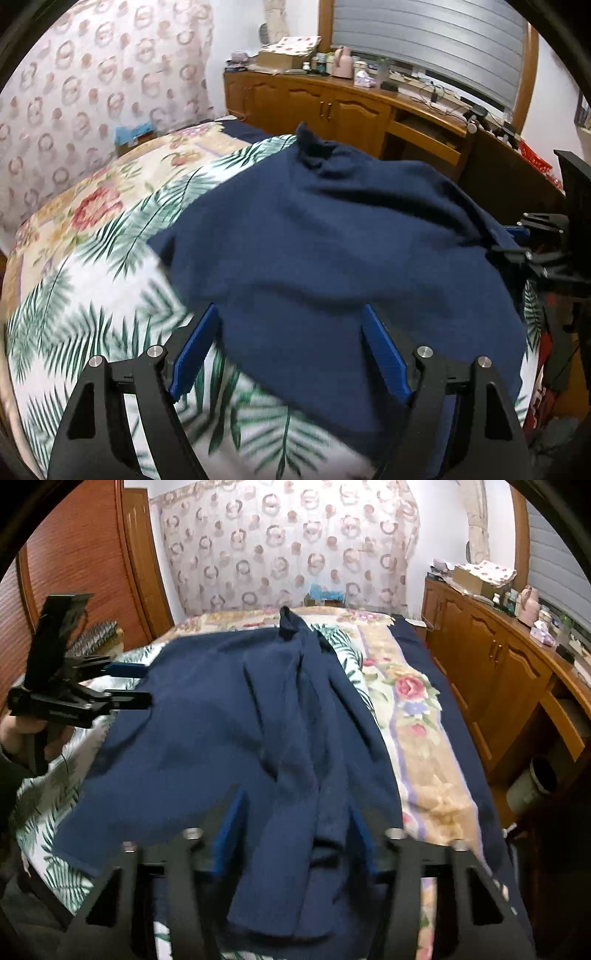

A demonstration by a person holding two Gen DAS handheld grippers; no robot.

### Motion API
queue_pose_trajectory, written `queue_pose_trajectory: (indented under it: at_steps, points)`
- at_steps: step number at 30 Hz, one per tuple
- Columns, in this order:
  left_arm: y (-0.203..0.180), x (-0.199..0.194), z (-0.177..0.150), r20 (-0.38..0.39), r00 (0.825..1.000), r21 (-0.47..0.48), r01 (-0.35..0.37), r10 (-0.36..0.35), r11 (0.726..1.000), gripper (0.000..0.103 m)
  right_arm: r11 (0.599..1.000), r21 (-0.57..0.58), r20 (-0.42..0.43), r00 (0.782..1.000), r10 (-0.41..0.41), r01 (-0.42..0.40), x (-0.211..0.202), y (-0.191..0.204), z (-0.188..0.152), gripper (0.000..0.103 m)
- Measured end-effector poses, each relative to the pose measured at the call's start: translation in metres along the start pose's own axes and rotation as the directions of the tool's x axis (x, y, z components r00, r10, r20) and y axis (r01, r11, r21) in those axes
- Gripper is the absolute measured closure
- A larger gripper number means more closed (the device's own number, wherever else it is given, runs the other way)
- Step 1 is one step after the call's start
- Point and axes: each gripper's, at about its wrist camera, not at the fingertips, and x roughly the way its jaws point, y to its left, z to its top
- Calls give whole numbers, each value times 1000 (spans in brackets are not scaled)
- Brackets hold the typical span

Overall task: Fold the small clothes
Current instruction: 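Lay the held edge over the shirt and open left tool, then grasp the navy shirt edge with right tool while left tool grasps the opposite edge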

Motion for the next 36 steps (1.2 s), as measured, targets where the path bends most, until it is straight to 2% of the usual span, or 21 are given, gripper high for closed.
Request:
queue_pose_trajectory:
  at_steps: [1, 2, 3, 7, 16, 26, 30, 32, 36]
  points:
    - [0, -3, -4, 3, 1000, -9, 0, 0, 1000, 23, 1000, -3, -3, 1000, 0, 0, -2, 1, 0, 77]
    - [-1, -6, -8, 8, 1000, -17, -2, 2, 1000, 23, 1000, -4, -5, 1000, 8, -8, -3, 1, 0, 92]
    - [-2, -8, -12, 11, 1000, -26, -6, 6, 1000, 23, 1000, -3, 2, 1000, 9, -9, -7, 1, 1, 94]
    - [-7, -19, -24, 29, 1000, -50, -7, 9, 999, 23, 999, 37, 43, 999, -13, 11, -24, -1, -1, 95]
    - [-15, -38, -42, 56, 998, -64, -24, 27, 998, 23, 995, 94, 31, 999, -35, 32, -23, -4, -11, 95]
    - [-19, -37, -56, 41, 999, -68, -28, 30, 997, 23, 994, 102, 33, 999, -39, 36, -26, -8, -18, 95]
    - [-18, -35, -59, 31, 999, -71, -31, 33, 997, 23, 991, 107, 44, 995, -88, 83, -28, -11, -17, 85]
    - [-16, -33, -59, 30, 999, -80, -37, 40, 996, 23, 991, 105, 69, 994, -88, 81, -33, -15, -14, 81]
    - [-8, -32, -56, 36, 998, -102, -50, 54, 994, 23, 996, 58, 112, 991, -74, 68, -33, -12, 10, 58]
